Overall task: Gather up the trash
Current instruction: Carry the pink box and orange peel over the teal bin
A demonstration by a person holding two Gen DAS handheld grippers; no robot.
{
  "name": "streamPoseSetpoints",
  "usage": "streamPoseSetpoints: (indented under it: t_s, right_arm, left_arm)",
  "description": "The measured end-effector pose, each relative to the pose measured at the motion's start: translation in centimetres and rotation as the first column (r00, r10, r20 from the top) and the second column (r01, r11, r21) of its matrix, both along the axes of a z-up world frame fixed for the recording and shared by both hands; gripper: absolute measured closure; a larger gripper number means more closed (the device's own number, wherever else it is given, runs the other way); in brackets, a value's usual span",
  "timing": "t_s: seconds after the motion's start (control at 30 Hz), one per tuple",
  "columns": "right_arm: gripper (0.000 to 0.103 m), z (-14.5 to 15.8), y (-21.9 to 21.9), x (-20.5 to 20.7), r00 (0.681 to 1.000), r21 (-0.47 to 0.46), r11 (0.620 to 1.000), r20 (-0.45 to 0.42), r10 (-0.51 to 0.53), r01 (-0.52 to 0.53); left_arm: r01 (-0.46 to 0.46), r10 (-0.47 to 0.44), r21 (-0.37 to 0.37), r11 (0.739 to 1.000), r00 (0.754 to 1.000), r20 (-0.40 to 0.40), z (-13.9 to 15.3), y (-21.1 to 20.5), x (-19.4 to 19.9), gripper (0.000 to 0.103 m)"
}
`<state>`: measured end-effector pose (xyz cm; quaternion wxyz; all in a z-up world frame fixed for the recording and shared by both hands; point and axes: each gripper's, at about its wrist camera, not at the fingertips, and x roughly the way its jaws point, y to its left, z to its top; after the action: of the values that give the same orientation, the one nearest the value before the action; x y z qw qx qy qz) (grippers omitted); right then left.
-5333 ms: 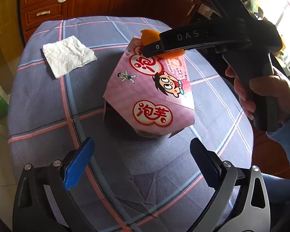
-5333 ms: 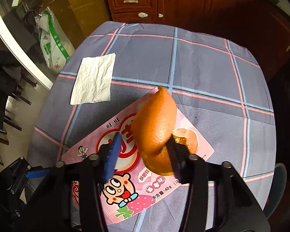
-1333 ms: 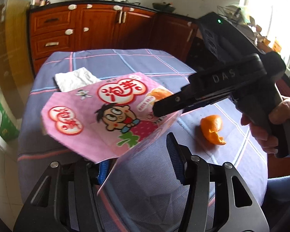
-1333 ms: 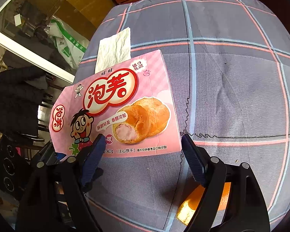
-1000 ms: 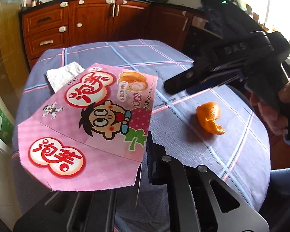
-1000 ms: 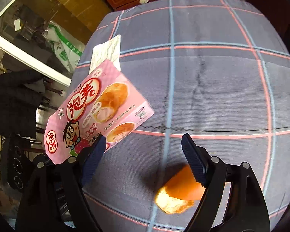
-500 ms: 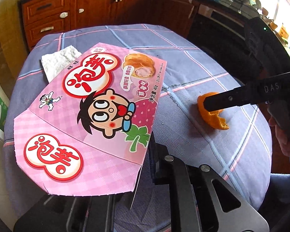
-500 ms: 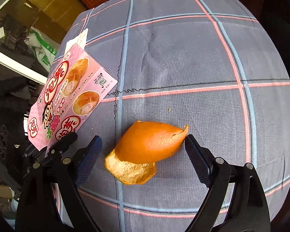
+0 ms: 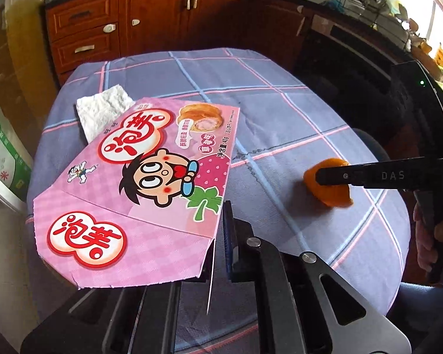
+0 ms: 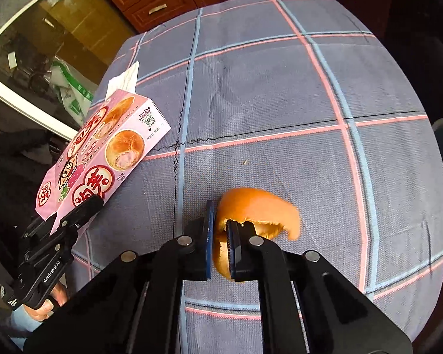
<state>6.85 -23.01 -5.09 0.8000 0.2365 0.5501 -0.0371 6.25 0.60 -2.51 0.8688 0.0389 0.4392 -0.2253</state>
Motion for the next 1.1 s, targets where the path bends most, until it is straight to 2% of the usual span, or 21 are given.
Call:
streamPoseSetpoints:
  t_s: [0.2,0.63,0.7,0.8,0.93,1.1]
  right_arm:
    - [0.097,2.3,-2.4,-2.3,0.996,0.054,0.997,0.073,-0.060,0.056]
    - [0.097,6.6,-8.3,-8.7,0.962,0.083,0.979,0.188,-0.197,0.185]
    - [0.097,6.8,-9.0,-9.5,0.958,0.086,0.977,0.196,-0.211,0.197]
    - [0.097,6.4,-9.7,-10.3,0.956,0.095,0.974,0.189,-0.223,0.208]
    - [0.097,5.2,-9.9,-10.9,0.958,0.120,0.970,0.172,-0.231,0.212]
    - [0.097,4.8,-9.9,-10.8,0.958,0.138,0.968,0.170,-0.231,0.209]
  left_arm:
    - [0.059,-0.059,0.001,0.998,0.997,0.047,3.0,-3.2,-1.0,0.098]
    - [0.206,-0.204,-0.015,0.978,0.975,0.082,6.8,-11.2,-2.5,0.101]
    - [0.231,-0.230,-0.009,0.973,0.970,0.079,6.9,-12.4,-2.7,0.101]
    - [0.253,-0.256,0.042,0.966,0.965,0.057,6.1,-14.1,-2.8,0.101]
    - [0.234,-0.234,0.053,0.971,0.972,-0.001,4.0,-13.4,-2.3,0.099]
    - [0.198,-0.198,0.064,0.978,0.980,-0.012,3.2,-12.9,-1.6,0.098]
